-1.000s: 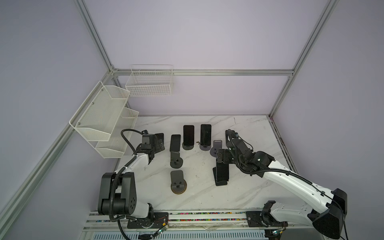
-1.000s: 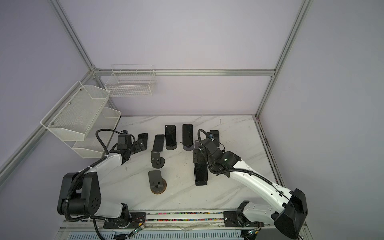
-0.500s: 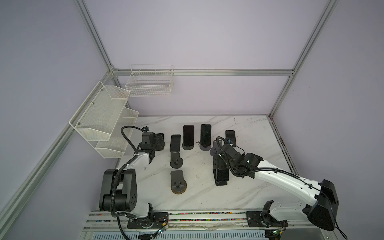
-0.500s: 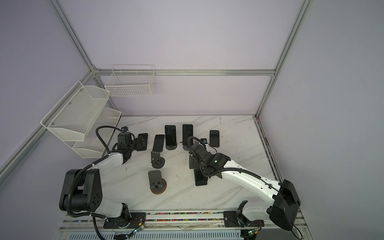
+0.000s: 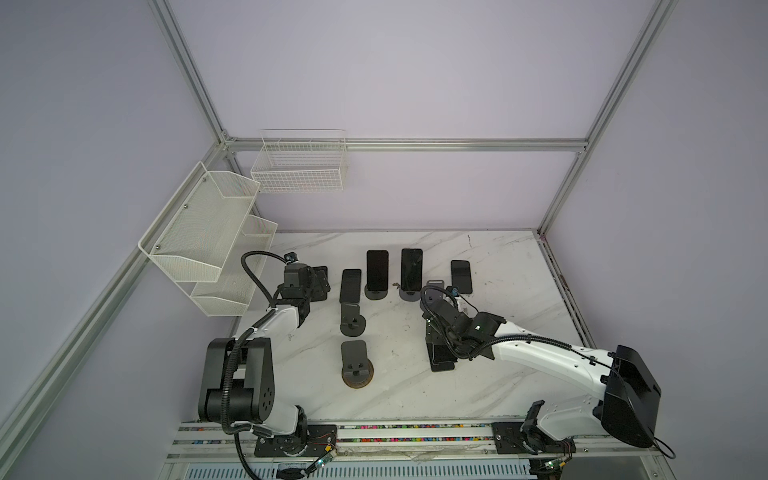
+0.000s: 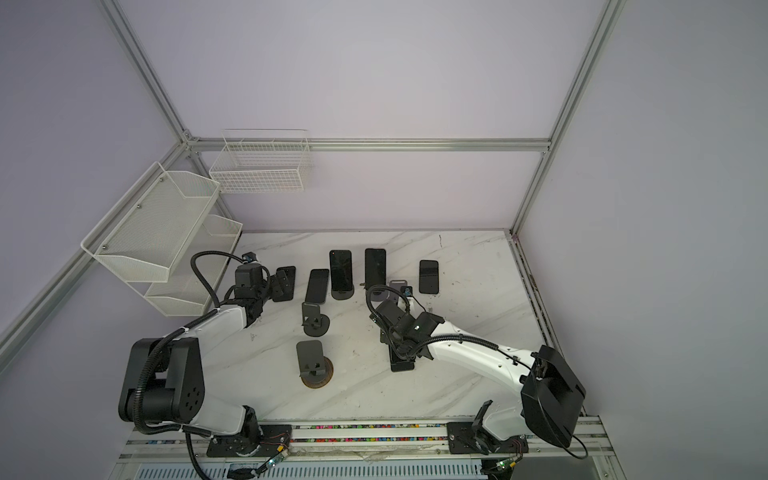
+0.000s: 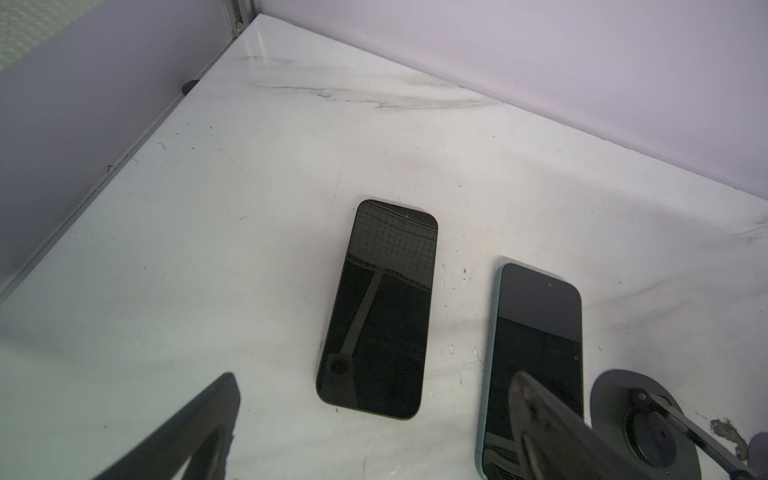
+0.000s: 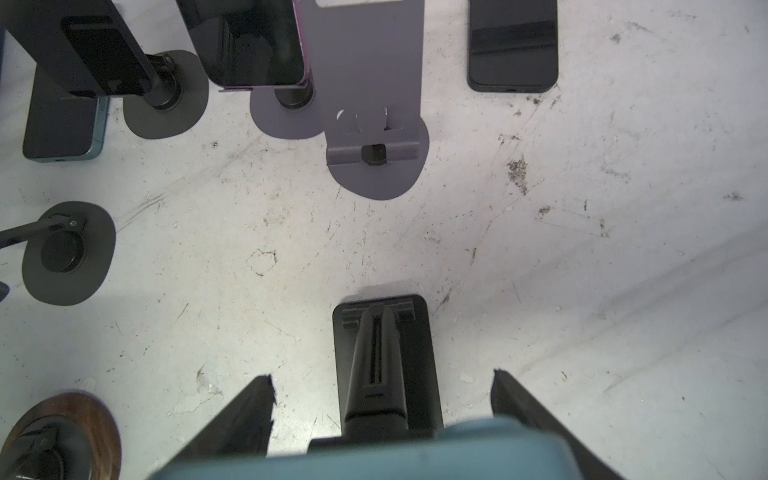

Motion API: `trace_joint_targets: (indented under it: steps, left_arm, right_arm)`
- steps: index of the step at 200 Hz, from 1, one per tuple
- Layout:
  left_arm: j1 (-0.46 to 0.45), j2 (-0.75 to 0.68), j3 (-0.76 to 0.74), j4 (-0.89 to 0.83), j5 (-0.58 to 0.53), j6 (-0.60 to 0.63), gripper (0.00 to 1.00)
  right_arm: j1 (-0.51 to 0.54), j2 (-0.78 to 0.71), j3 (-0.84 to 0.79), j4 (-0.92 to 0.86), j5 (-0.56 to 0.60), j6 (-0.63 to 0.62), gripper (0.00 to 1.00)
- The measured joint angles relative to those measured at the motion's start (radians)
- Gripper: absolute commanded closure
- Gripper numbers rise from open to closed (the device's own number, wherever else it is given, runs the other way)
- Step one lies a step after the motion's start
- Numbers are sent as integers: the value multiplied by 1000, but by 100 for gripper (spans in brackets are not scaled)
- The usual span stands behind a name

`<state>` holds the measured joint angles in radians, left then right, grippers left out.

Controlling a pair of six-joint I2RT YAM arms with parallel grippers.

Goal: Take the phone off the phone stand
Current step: 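Lift the teal-edged phone up off its stand with the right gripper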

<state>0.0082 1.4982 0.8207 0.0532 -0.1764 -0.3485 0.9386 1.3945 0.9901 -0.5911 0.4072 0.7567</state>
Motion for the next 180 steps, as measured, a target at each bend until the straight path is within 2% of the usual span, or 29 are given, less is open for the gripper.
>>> trace_joint_targets:
  steps: [60, 112, 153, 180]
  left_arm:
    - [1, 0, 0, -3, -3, 0, 1]
    - [5, 0, 0, -11, -3, -4, 0]
    - [5, 1, 0, -14, -3, -8, 0]
    - [5, 1, 0, -17, -3, -8, 0]
  right_arm:
    - [14, -5, 0, -4, 25, 36, 32]
    - [18, -77, 1, -47, 32, 37, 34]
    - [18, -175, 32, -99, 47, -16, 35]
    - [18, -212, 95, -113, 58, -94, 35]
